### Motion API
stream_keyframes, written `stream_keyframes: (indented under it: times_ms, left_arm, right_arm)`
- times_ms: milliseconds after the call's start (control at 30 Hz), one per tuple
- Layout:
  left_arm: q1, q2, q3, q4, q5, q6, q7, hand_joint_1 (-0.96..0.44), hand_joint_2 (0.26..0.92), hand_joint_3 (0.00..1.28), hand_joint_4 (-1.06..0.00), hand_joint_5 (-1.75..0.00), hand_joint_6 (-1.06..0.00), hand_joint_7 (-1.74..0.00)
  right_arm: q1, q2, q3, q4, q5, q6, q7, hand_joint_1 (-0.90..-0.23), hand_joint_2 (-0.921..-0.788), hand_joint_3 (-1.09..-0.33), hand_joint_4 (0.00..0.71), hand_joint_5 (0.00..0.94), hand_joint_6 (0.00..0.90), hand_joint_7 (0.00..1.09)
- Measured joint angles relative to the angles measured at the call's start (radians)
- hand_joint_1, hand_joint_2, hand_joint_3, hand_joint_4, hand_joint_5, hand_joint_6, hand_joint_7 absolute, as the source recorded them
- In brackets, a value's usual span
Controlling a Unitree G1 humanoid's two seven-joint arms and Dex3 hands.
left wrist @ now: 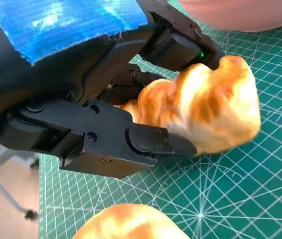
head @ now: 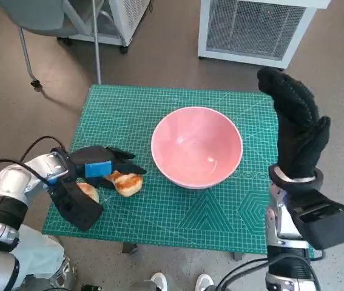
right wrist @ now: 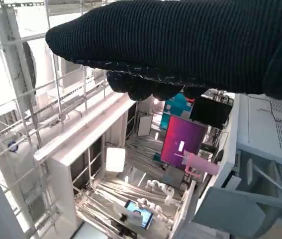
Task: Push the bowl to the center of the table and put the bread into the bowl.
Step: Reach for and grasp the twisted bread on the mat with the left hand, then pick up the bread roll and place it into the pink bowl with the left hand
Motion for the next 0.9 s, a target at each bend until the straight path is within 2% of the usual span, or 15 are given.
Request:
stream_keyframes:
  times_ms: [167, 400, 533, 900]
  left_arm:
    - [-0.027, -0.001, -0.036, 0.046, 0.023, -0.016, 0.060, 0.00, 0.920, 0.13, -0.53, -1.19, -0.67, -1.23]
    - [-0.053, -0.001, -0.059, 0.091, 0.028, -0.045, 0.090, 0.00, 0.920, 0.10, -0.55, -1.20, -0.70, -1.20]
    - [-0.064, -0.001, -0.058, 0.108, 0.014, -0.065, 0.088, 0.00, 0.921, 0.09, -0.56, -1.19, -0.72, -1.18]
    - [-0.075, 0.003, -0.014, 0.119, -0.066, -0.090, 0.010, 0.00, 0.920, 0.07, -0.60, -1.14, -0.73, -1.18]
  right_arm:
    - [0.000, 0.002, 0.000, 0.000, 0.003, -0.001, 0.000, -0.532, -0.921, -0.778, 0.298, 0.013, -0.001, 0.70]
    - [0.000, 0.005, 0.000, 0.005, 0.004, -0.009, 0.000, -0.537, -0.921, -0.774, 0.298, 0.014, -0.001, 0.70]
    - [0.000, 0.006, 0.000, 0.013, 0.004, -0.013, 0.000, -0.539, -0.921, -0.771, 0.299, 0.014, -0.001, 0.70]
    - [-0.003, 0.011, 0.000, 0.031, 0.004, -0.026, 0.000, -0.540, -0.921, -0.772, 0.299, 0.014, -0.001, 0.71]
